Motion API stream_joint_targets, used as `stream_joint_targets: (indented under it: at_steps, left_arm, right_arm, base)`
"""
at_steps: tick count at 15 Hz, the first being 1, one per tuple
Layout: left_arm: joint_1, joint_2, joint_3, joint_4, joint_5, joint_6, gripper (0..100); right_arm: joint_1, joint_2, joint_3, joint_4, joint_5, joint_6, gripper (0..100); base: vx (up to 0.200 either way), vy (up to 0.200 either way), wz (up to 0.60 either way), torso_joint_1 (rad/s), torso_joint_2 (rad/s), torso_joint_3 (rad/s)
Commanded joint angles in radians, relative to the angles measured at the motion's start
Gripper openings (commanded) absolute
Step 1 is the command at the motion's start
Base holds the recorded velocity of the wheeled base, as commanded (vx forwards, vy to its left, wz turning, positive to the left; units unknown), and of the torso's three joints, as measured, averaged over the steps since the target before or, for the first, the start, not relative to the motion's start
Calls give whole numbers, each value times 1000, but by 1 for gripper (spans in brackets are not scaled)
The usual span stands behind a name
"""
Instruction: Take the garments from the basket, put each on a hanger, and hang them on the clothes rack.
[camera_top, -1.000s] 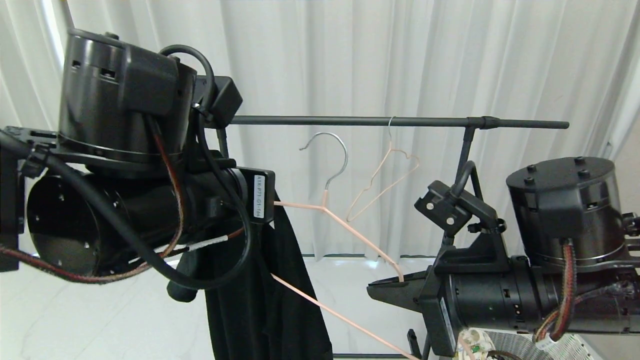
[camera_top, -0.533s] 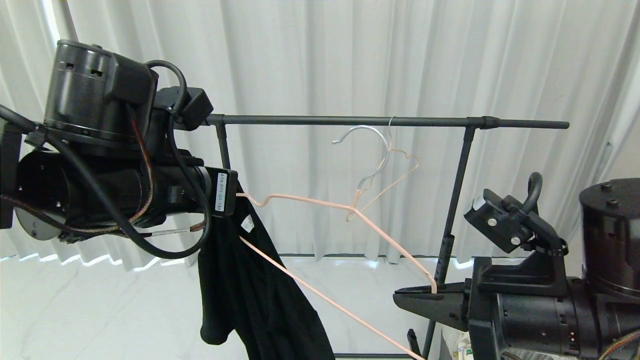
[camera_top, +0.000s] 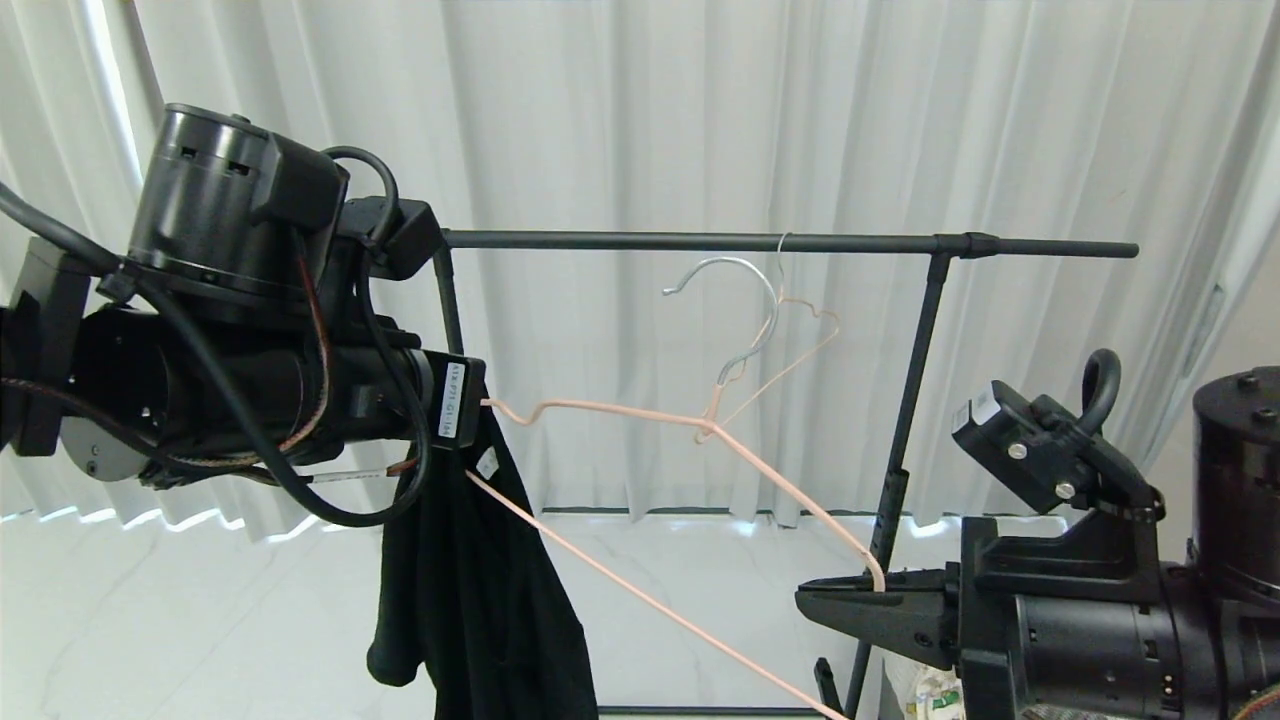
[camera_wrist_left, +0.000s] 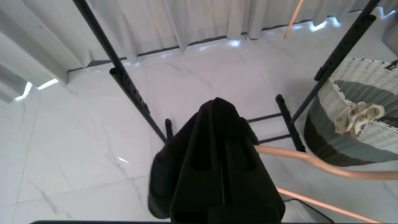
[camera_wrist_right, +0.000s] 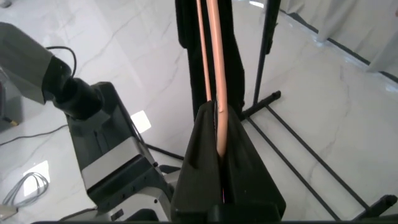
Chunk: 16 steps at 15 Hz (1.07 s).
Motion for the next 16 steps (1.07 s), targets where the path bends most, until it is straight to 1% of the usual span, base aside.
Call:
stream_joint_targets:
  at_steps: [1,3,5,7,8,10,13,16]
  left_arm:
    - [-14,-6,0,1,0,-4,0]
    - [-29,-19,-2,-1,0,-5,0]
    - [-26,-12,-11,-3,3,-8,0]
    - [2,0,-39,-3,15,-8,0]
    - [12,1,-48,-3,15,-8,0]
    - [38,17,-57,-3,17,-7,0]
    - [72,46,-49,10,17,-8,0]
    - [74,66,-56,14,17,-8,0]
  right_arm:
    - [-11,43,-4,-38,1,0,0]
    - [-11,77,-7,-88,2,0,0]
    - [-9,81,-1,-90,-2,-1,0]
    - [-12,74,0,-84,-16,3,0]
    - [-20,78,-3,-87,-48,5,0]
    - [-20,75,-7,-90,-73,5,0]
    - [-20,58,-7,-90,-76,3,0]
    - [-31,57,-7,-91,-78,3,0]
  base:
    - [0,0,0,0,0,0]
    - [0,0,0,0,0,0]
    - [0,0,0,0,0,0]
    - [0,0,0,0,0,0]
    - [0,0,0,0,0,0]
    - [0,0,0,0,0,0]
    - [0,0,0,0,0,0]
    - [0,0,0,0,0,0]
